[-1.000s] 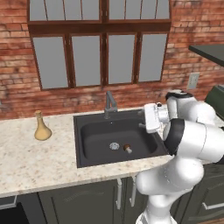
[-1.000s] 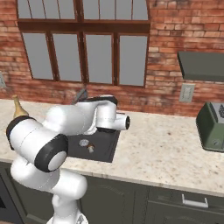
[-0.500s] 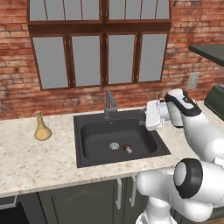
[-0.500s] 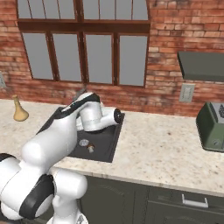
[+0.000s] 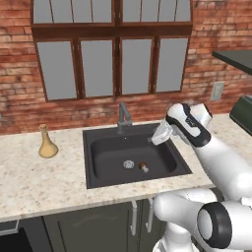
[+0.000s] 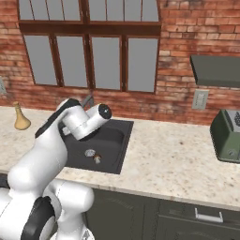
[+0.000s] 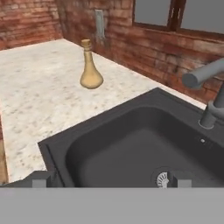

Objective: Turn on the sink faucet. Then move the mushroom from the counter to the sink. Turn off the sink. Move the vegetable from the sink to the pot next to the stove. Finally move the pot to the rear right burner.

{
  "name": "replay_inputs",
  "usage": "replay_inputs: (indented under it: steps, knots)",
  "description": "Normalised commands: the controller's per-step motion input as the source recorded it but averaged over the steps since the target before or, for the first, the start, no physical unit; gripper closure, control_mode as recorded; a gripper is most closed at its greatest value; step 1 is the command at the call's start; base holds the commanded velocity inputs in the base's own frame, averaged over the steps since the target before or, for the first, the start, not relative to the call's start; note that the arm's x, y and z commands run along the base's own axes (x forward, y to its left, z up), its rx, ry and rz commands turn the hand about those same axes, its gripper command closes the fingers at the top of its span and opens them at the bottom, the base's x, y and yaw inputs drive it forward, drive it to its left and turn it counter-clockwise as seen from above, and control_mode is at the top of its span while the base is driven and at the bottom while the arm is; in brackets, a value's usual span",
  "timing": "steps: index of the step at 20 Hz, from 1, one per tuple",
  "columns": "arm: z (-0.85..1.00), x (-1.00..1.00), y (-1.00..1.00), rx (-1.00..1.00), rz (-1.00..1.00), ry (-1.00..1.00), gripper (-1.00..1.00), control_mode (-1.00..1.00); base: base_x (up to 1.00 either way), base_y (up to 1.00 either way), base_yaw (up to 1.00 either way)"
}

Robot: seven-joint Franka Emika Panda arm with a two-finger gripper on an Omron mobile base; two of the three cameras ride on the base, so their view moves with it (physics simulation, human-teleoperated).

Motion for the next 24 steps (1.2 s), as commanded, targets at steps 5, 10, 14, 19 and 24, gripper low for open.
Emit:
replay_inputs:
  steps: [5, 10, 14, 19, 24]
  knots:
    - [-0.22, 0.00, 0.01, -0.08, -0.17, 0.27, -1.00, -1.00, 0.00, 0.00, 0.00]
    - [-0.41, 0.00, 0.00, -0.04, -0.15, 0.22, -1.00, -1.00, 0.00, 0.00, 0.00]
    - [-0.48, 0.00, -0.04, -0.01, -0.13, 0.13, -1.00, -1.00, 0.00, 0.00, 0.00]
    - [-0.44, 0.01, -0.04, -0.05, -0.04, 0.05, -1.00, -1.00, 0.00, 0.00, 0.00]
    - [-0.50, 0.09, 0.00, -0.06, -0.04, 0.08, -1.00, -1.00, 0.00, 0.00, 0.00]
